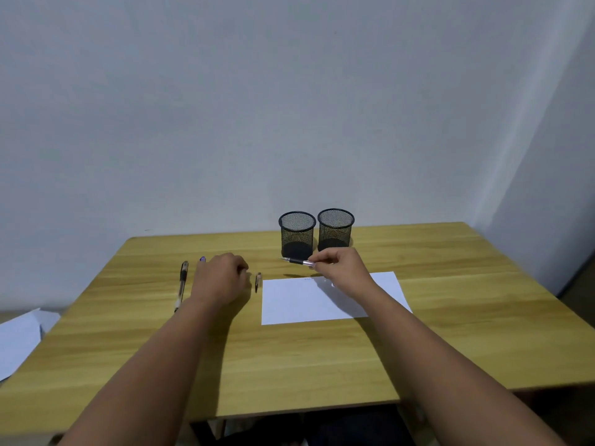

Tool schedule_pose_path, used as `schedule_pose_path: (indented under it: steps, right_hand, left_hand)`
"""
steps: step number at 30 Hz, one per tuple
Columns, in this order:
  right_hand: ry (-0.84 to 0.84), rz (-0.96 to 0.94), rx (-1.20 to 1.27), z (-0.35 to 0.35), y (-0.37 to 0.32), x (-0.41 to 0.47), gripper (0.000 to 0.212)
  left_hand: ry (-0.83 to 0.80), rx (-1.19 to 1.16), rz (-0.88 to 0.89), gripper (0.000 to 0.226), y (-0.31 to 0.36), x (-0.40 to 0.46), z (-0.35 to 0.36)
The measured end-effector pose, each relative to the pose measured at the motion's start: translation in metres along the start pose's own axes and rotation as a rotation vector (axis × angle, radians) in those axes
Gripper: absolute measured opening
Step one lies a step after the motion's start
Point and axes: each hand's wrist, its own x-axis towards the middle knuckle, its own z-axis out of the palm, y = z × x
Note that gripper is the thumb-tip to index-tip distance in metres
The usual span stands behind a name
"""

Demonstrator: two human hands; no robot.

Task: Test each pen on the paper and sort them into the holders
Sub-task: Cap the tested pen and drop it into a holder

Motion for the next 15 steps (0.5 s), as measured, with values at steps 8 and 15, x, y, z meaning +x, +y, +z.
schedule_pose_path:
  steps: [8, 15]
  right_hand:
    - [0.014, 0.000, 0.009, 0.001, 0.006, -0.002, 0.013]
    - [0.018, -0.002, 0.016, -0.001, 0.008, -0.003, 0.012]
  left_hand:
    - [-0.134, 0.025, 0.124, 0.040, -0.003, -0.013, 0.001]
    - [-0.195, -0.008, 0.163, 0.026, 0.007, -0.008, 0.004]
